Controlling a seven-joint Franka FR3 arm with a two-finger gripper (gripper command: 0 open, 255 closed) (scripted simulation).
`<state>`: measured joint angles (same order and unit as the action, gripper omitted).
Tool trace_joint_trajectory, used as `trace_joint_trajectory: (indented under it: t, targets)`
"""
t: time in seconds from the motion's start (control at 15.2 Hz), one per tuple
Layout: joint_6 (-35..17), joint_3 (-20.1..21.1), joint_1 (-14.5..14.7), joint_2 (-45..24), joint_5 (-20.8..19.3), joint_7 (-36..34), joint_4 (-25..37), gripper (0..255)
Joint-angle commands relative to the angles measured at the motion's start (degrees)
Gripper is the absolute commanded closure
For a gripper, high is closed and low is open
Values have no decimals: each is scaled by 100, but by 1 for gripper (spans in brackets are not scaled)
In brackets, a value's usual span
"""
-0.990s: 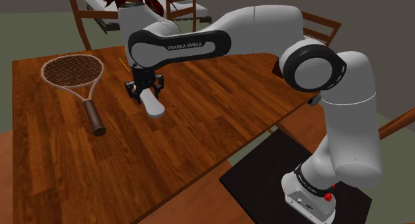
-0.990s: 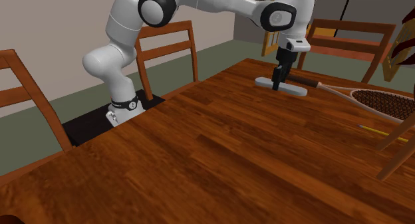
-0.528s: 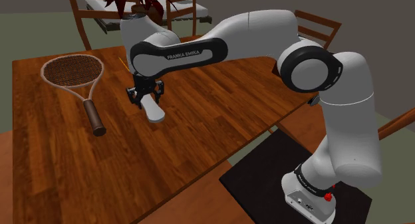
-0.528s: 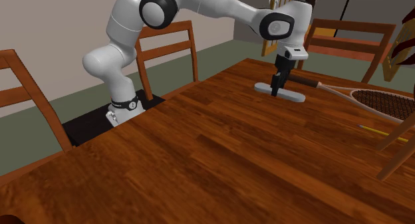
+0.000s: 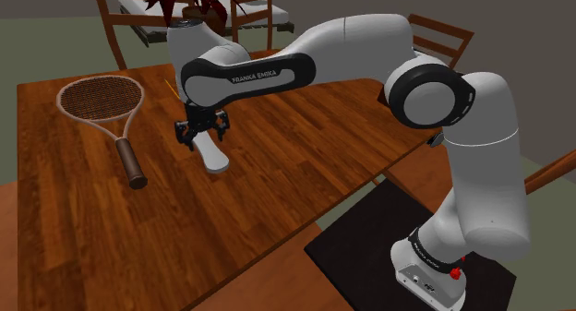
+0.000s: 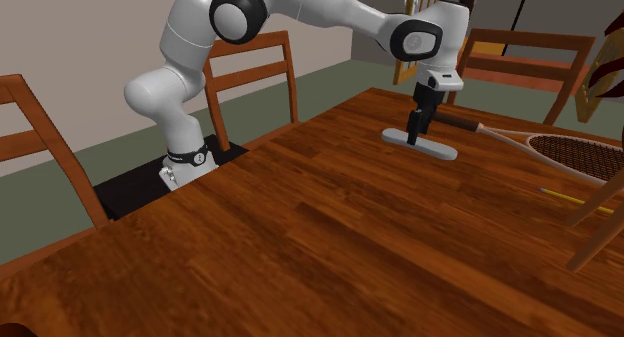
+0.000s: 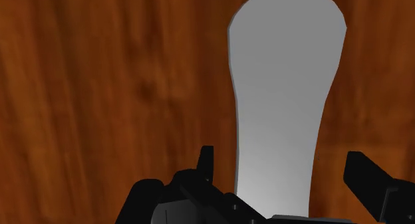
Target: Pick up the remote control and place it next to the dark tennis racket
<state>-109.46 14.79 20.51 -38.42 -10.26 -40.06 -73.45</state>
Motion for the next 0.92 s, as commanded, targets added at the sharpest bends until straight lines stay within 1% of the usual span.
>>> trace_joint_trajectory:
  t: [0.0, 0.13, 0.4, 0.86]
  targets:
    - [0, 0, 0, 0, 0, 0, 0, 0]
    - [0, 0, 0, 0, 0, 0, 0, 0]
    - [662, 25, 43, 104, 42, 45, 566, 0]
    - [662, 26, 43, 104, 42, 45, 566, 0]
